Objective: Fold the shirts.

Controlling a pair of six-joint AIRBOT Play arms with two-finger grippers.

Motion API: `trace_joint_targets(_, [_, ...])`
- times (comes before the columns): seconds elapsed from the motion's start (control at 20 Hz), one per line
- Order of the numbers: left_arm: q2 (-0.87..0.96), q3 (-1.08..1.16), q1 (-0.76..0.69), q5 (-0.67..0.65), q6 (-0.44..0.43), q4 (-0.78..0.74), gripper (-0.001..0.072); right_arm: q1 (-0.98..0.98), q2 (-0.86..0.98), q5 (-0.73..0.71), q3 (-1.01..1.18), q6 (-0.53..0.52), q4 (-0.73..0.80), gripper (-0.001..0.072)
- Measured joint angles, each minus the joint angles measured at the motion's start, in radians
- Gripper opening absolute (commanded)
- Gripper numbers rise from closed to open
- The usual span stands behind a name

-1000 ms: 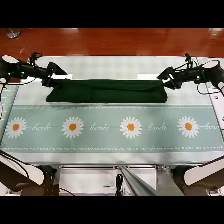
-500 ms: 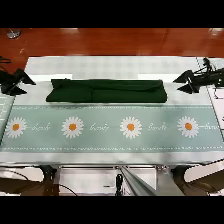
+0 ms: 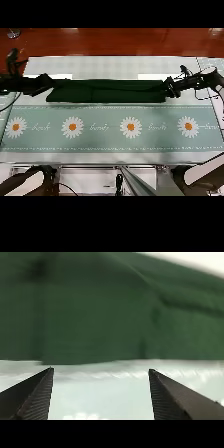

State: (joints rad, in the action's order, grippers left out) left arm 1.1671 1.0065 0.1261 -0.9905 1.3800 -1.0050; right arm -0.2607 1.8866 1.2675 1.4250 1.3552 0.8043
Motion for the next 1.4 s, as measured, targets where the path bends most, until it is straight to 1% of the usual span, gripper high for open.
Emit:
trace_joint_targets(0.05, [0.004,-0.009,-0.037,0.009,-0.004,0.002,0.0142,0.01,-0.001,-0.003,0.007,-0.001,-0.01,0.0028])
trace_joint_targets(0.1, [0.01,-0.015,-0.071,0.018,-0.007,0.003,0.0032,0.017,-0.01,0.006,0.015,-0.011,-0.016,0.0028])
trace_joint_targets(0.2, [0.022,-0.023,-0.144,0.028,-0.018,0.008,0.0022,0.017,-0.058,0.048,0.024,-0.029,0.002,0.0028])
trace_joint_targets(0.3, [0.034,-0.025,-0.217,0.061,-0.018,0.028,0.002,0.011,-0.153,0.098,0.018,-0.051,0.078,0.0028])
trace_joint_targets(0.4, [0.064,-0.008,-0.319,0.093,-0.019,0.048,0.0019,0.009,-0.293,0.135,-0.04,-0.069,0.144,0.0028])
trace_joint_targets(0.5, [0.128,0.04,-0.427,0.121,-0.014,0.055,0.0019,0.008,-0.473,0.153,-0.144,-0.081,0.187,0.0028])
trace_joint_targets(0.6, [0.235,0.14,-0.542,0.136,0.01,0.057,0.0019,0.008,-0.664,0.159,-0.26,-0.079,0.204,0.0028])
trace_joint_targets(0.7, [0.358,0.27,-0.634,0.122,0.047,0.056,0.0019,0.008,-0.847,0.172,-0.364,-0.047,0.213,0.0028])
trace_joint_targets(0.8, [0.497,0.42,-0.72,0.089,0.098,0.055,0.002,0.008,-1.005,0.183,-0.438,-0.005,0.219,0.0028])
trace_joint_targets(0.9, [0.614,0.548,-0.797,0.048,0.145,0.064,0.002,0.008,-1.125,0.201,-0.478,0.032,0.219,0.0028])
trace_joint_targets(1.05, [0.741,0.657,-0.906,-0.004,0.183,0.127,0.0021,0.008,-1.23,0.213,-0.505,0.075,0.22,0.0028])
trace_joint_targets(1.2, [0.802,0.701,-0.994,-0.037,0.169,0.191,0.0021,0.008,-1.271,0.211,-0.516,0.097,0.228,0.0028])
trace_joint_targets(1.3, [0.816,0.727,-1.004,-0.08,0.156,0.208,0.0021,0.008,-1.28,0.202,-0.514,0.105,0.227,0.0028])
trace_joint_targets(1.4, [0.806,0.755,-0.969,-0.129,0.144,0.222,0.0021,0.008,-1.273,0.201,-0.492,0.109,0.222,0.0028])
